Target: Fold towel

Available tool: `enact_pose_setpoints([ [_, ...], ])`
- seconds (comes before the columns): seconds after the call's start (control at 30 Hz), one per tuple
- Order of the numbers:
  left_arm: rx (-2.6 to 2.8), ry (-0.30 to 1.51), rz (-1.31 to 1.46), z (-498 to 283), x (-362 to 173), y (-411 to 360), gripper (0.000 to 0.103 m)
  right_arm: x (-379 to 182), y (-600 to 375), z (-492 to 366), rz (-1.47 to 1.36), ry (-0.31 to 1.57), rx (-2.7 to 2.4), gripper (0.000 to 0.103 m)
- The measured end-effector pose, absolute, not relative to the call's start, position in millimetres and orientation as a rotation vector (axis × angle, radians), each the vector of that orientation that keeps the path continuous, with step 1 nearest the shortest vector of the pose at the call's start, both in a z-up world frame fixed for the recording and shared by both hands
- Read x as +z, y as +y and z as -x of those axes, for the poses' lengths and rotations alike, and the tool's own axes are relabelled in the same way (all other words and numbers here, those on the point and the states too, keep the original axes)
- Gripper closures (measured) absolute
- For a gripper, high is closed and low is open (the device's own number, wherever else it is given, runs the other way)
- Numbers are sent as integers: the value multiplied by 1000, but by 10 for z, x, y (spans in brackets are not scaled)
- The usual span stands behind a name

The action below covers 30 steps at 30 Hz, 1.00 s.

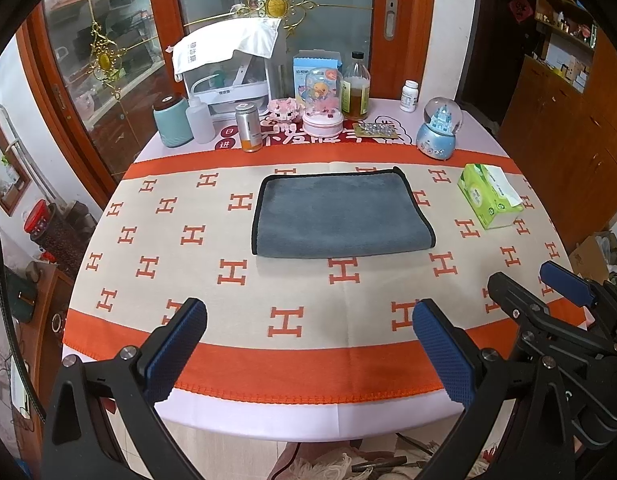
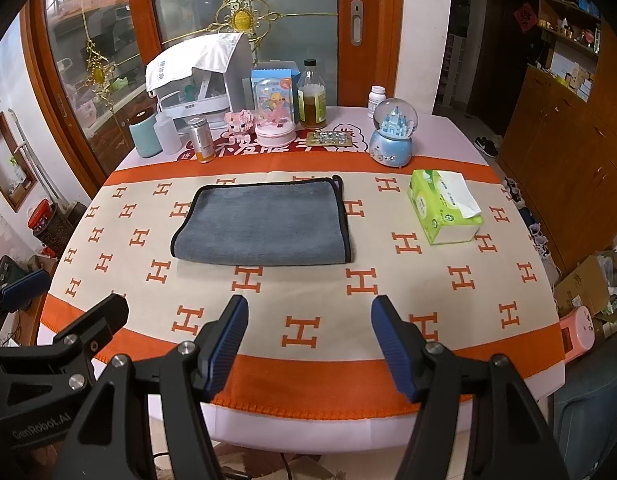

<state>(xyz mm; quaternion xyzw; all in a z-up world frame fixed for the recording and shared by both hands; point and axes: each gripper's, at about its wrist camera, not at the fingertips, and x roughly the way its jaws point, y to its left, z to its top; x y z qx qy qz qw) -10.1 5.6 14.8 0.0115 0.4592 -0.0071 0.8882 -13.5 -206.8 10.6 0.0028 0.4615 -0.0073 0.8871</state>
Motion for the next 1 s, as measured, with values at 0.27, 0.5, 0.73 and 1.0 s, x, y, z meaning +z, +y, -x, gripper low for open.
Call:
enact_pose_setpoints([
  [0.27, -19, 956, -27, 91, 138, 35, 1, 94, -2079, 130, -14, 961, -22, 39],
  [0.5, -18, 956, -27, 90, 138, 34, 1, 95, -2075, 129, -13, 961, -22, 39],
  [0.73, -19, 957, -27, 91, 137, 40, 1, 98, -2064, 125, -13, 962, -22, 39],
  [1.0, -19, 957, -28, 81, 136, 53, 1, 96, -2055, 126, -13, 962, -22, 39],
])
